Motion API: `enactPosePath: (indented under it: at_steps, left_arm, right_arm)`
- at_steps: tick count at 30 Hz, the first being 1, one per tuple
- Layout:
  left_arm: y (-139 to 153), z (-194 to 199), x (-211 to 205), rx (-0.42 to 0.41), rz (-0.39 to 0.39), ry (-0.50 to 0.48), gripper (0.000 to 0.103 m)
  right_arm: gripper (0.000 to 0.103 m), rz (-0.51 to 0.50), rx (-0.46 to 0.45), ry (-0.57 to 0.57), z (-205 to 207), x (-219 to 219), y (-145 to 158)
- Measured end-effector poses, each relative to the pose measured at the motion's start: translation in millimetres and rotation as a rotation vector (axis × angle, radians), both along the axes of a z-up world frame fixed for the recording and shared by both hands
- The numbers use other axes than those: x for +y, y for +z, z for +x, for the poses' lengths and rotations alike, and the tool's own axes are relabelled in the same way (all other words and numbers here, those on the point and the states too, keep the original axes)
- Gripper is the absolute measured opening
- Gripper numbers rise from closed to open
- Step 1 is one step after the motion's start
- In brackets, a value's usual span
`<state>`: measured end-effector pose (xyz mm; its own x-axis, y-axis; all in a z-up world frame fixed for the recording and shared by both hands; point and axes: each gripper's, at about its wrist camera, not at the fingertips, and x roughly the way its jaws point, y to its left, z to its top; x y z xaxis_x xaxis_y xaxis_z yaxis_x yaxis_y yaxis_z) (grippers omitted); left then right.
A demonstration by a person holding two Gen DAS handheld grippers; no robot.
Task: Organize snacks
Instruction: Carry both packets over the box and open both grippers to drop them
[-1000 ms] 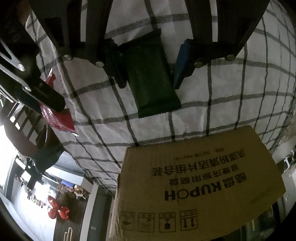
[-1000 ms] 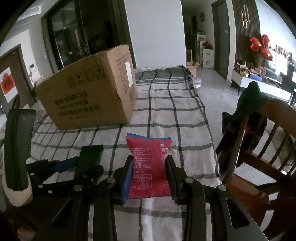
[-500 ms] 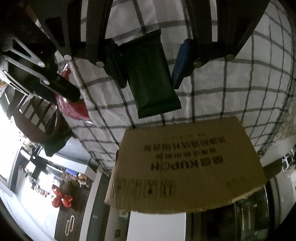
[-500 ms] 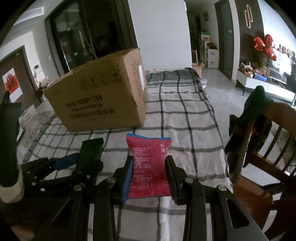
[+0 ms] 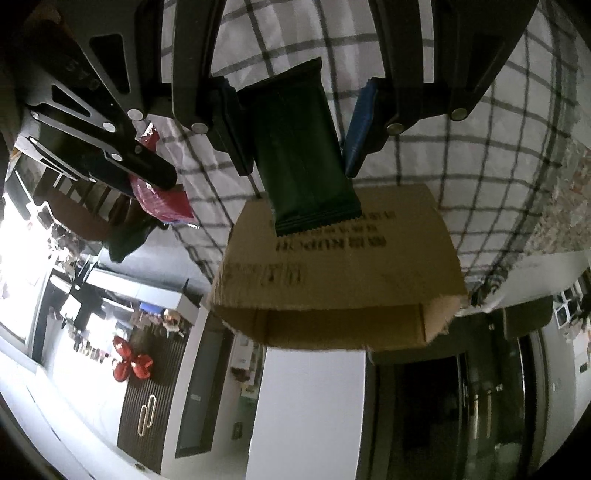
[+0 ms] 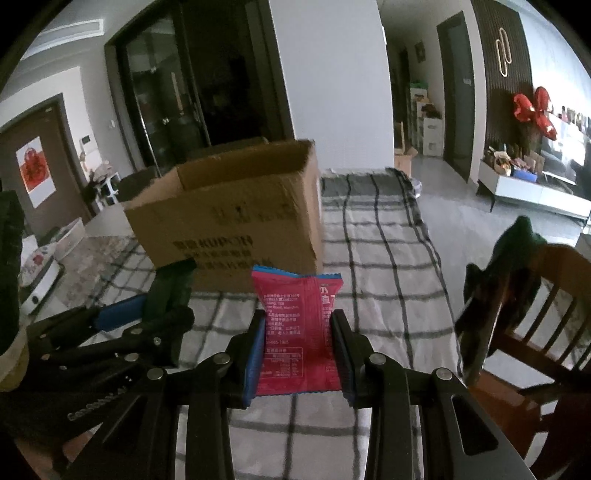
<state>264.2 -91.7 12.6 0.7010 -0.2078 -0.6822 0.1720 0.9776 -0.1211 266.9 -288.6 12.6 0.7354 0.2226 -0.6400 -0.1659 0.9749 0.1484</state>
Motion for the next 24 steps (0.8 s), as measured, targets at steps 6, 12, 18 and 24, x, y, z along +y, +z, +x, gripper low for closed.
enactPosePath:
  at_steps: [6, 12, 18, 24]
  left_arm:
    - [25, 1, 16, -0.057, -0.008, 0.007, 0.049]
    - [51, 9, 29, -0.099, -0.01, 0.005, 0.049]
    - [66, 30, 41, -0.11, 0.001, 0.004, 0.049]
    - [76, 58, 49, -0.116, 0.023, 0.009, 0.049]
  right_arm:
    - [0.035, 0.01, -0.042, 0.001, 3, 11, 21]
    - [0.035, 0.028, -0.1, 0.01, 13, 22, 50]
    - [0.035, 0.012, -0.139, 0.03, 30, 35, 71]
    - [0.035, 0.001, -0.145, 0.053, 58, 48, 84]
